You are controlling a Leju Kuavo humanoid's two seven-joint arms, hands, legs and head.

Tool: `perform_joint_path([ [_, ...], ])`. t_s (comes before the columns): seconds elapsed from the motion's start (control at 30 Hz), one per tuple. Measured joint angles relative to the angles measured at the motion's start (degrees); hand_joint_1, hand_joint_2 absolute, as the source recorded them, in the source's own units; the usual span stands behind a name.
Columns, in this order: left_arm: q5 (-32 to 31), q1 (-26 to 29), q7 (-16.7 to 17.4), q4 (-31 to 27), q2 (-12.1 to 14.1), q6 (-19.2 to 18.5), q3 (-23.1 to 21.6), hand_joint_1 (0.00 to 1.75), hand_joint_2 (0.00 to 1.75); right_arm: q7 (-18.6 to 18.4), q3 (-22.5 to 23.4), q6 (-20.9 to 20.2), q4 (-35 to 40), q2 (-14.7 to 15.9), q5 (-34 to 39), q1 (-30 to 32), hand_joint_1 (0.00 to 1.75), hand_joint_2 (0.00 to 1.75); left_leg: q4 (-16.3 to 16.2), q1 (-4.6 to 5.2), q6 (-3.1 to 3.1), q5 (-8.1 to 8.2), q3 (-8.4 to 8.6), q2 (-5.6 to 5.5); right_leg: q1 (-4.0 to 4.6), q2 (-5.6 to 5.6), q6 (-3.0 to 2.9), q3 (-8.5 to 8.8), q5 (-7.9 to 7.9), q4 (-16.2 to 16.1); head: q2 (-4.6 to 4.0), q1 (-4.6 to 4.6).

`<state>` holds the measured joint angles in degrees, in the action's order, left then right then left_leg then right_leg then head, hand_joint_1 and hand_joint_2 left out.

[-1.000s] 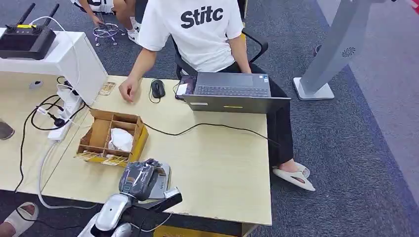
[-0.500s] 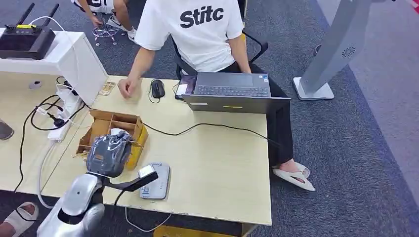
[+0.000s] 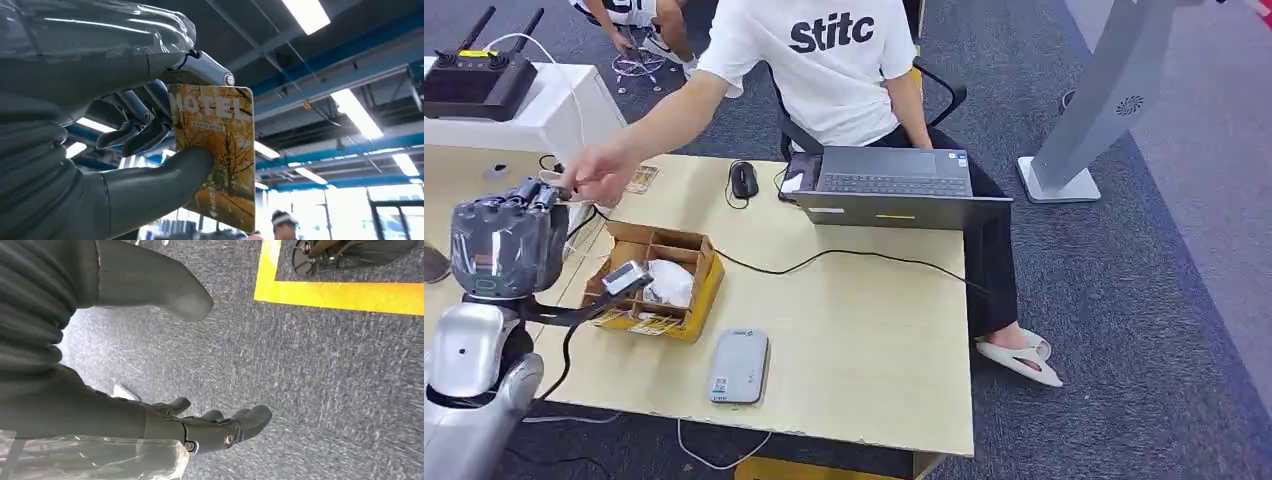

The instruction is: Pass the card to the sensor for recognition and then transmit it.

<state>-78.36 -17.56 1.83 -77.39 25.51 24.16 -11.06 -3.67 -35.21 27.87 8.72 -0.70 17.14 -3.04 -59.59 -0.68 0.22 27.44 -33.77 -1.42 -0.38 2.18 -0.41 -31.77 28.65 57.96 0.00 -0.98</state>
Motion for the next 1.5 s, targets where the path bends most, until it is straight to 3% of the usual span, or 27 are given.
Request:
perform_joint_path([
  [0.2,-1.38,-4.33,-0.81,13.40,-0.54,7.63,3.08,1.75,1.75,-0.20,-0.94,0.07,0.00,0.02,-0.17,-0.07,0.00,1.75,0.00,0.00,-0.05,-0.04,0.00,-0.03,0.00,-0.01,-0.01,0.00,-0.01,0.00,0.00,0.00],
  [0.47,-3.17,-7.00,-1.96,23.88,-4.15,9.28,3.41,1.75,1.75,-2.47,-1.59,0.24,-0.07,0.11,-0.61,-0.23,0.00,1.75,-0.02,0.02,-0.04,-0.04,-0.01,-0.04,-0.02,0.03,0.00,-0.02,-0.04,-0.01,0.00,0.02],
  [0.5,-3.19,-7.21,-1.99,24.34,-4.61,9.26,3.41,0.19,1.75,-2.76,-1.84,0.24,-0.07,0.11,-0.85,-0.23,0.00,1.75,-0.03,0.02,-0.05,-0.04,-0.01,-0.01,-0.02,0.05,0.00,-0.03,-0.04,-0.01,0.00,0.00],
  [0.53,-3.19,-7.51,-1.99,24.69,-5.16,9.20,3.41,0.00,0.00,-2.78,-2.01,0.24,-0.07,0.11,-0.87,-0.23,0.00,1.75,-0.03,0.02,-0.04,-0.04,-0.03,-0.01,-0.02,0.06,0.00,-0.05,-0.04,-0.01,0.00,0.00],
  [0.73,-1.05,-9.30,-0.87,25.59,-8.35,7.58,3.41,0.00,0.00,-2.05,-2.78,0.24,-0.04,0.09,-1.29,-0.32,0.00,1.75,-0.03,0.02,-0.04,-0.03,-0.09,-0.10,-0.02,-0.03,0.00,-0.07,-0.03,-0.03,0.00,0.00],
  [0.97,5.56,-8.15,-3.67,23.07,-10.84,6.88,3.41,0.00,0.00,-1.62,-3.61,0.74,-0.04,-0.02,-1.57,-0.38,0.00,1.75,-0.03,0.01,-0.05,-0.04,-0.08,-0.08,-0.02,-0.02,0.00,-0.07,-0.03,-0.02,0.00,0.00],
  [1.0,6.78,-7.20,-4.15,20.66,-11.19,5.94,3.41,0.00,1.75,-1.83,-3.69,0.98,-0.04,-0.07,-1.55,-0.36,0.00,1.75,-0.03,0.02,-0.05,-0.04,-0.08,-0.07,-0.02,0.00,0.00,-0.07,-0.03,-0.02,0.00,0.00],
  [1.07,9.21,-5.44,-4.96,17.27,-11.78,3.29,3.38,0.00,1.75,-2.27,-3.74,1.31,-0.04,-0.11,-1.46,-0.27,0.00,1.75,-0.03,0.02,-0.05,-0.04,-0.10,-0.07,-0.02,-0.01,0.00,-0.08,-0.03,-0.02,0.00,0.07],
  [1.23,13.94,2.89,-5.61,2.98,-12.35,-9.94,2.23,0.00,1.75,-2.19,-3.74,1.99,-0.07,-0.57,0.37,-0.10,0.00,1.75,-0.01,0.03,-0.03,0.00,-0.15,-0.03,-0.02,0.02,0.01,-0.12,0.00,-0.03,0.00,0.04],
  [1.4,15.67,12.57,-5.27,-8.96,-9.66,-16.45,-0.79,0.00,1.75,-2.82,-3.69,2.14,-0.11,-1.05,1.53,0.26,0.00,1.75,0.01,0.01,0.00,0.05,-0.20,0.01,-0.02,0.02,0.00,-0.17,0.03,-0.03,0.00,0.04],
  [1.5,15.67,18.08,-4.15,-14.83,-6.31,-18.26,-2.34,0.00,1.75,-2.75,-3.61,2.19,-0.15,-1.36,2.08,0.42,0.00,1.75,0.02,0.01,-0.03,0.07,-0.18,0.06,-0.01,0.06,-0.01,-0.22,0.04,-0.03,0.00,0.02],
])
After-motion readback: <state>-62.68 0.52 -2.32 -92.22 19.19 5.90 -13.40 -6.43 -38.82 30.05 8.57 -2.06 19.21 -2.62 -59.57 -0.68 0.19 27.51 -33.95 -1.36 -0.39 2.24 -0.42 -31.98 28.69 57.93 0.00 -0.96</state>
